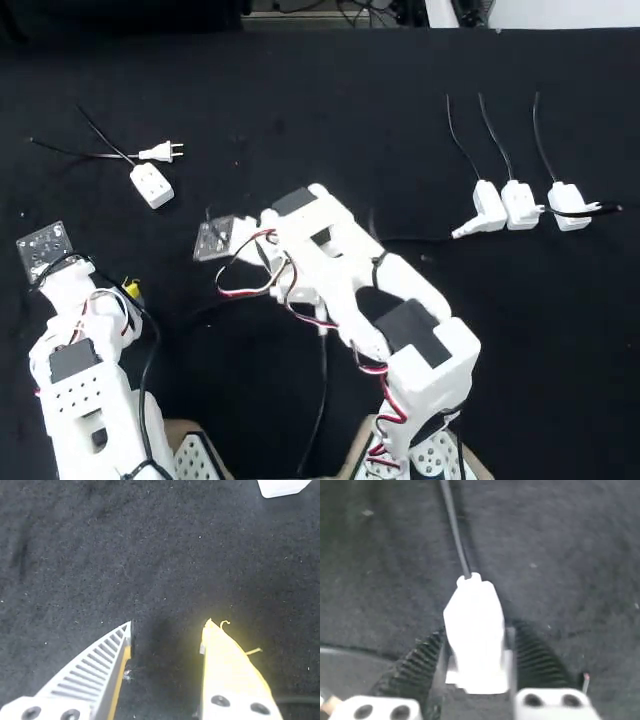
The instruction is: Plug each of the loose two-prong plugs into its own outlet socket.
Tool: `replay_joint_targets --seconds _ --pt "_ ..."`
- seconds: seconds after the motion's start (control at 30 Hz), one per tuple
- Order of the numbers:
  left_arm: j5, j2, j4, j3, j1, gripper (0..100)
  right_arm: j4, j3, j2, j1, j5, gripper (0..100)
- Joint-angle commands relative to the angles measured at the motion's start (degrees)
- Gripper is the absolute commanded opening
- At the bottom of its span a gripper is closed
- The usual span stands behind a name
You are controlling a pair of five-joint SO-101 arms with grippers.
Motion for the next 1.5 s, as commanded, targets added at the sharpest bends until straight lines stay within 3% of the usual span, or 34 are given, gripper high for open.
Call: replay_joint_targets --seconds 0.0,0.17,0.33,0.57,0.73,1.0,1.27,1.47 --pt "0.1 -0.4 -1.1 -3.6 -0.4 23 0.4 -5.6 -0.7 2.6 -7.8 1.3" --pt "0.0 -0.4 -1.1 -3.5 -0.4 23 7.2 -10.9 -8.2 10.2 -15.0 1.0" --pt "0.1 -0.4 -1.1 -3.6 -0.3 23 13.5 -19.8 -17.3 23.9 -27.3 1.0" --pt "0.2 -0.4 -1.1 -3.4 -0.3 23 15.6 -31.7 -15.0 41.1 -34.6 1.1" --pt "0.3 -0.4 -1.1 -3.4 -0.3 23 15.4 -34.3 -6.1 42.8 -35.8 1.1" --pt "0.1 -0.4 -1.1 -2.7 -0.4 23 15.6 -49.9 15.8 45.2 -49.5 1.1" --pt "0.1 -0.4 -1.1 -2.8 -0.4 23 28.3 -73.7 36.1 45.8 -50.0 1.1" --pt "0.1 -0.4 -1.1 -2.9 -0.6 23 29.2 -88.4 48.0 46.9 -50.0 1.1"
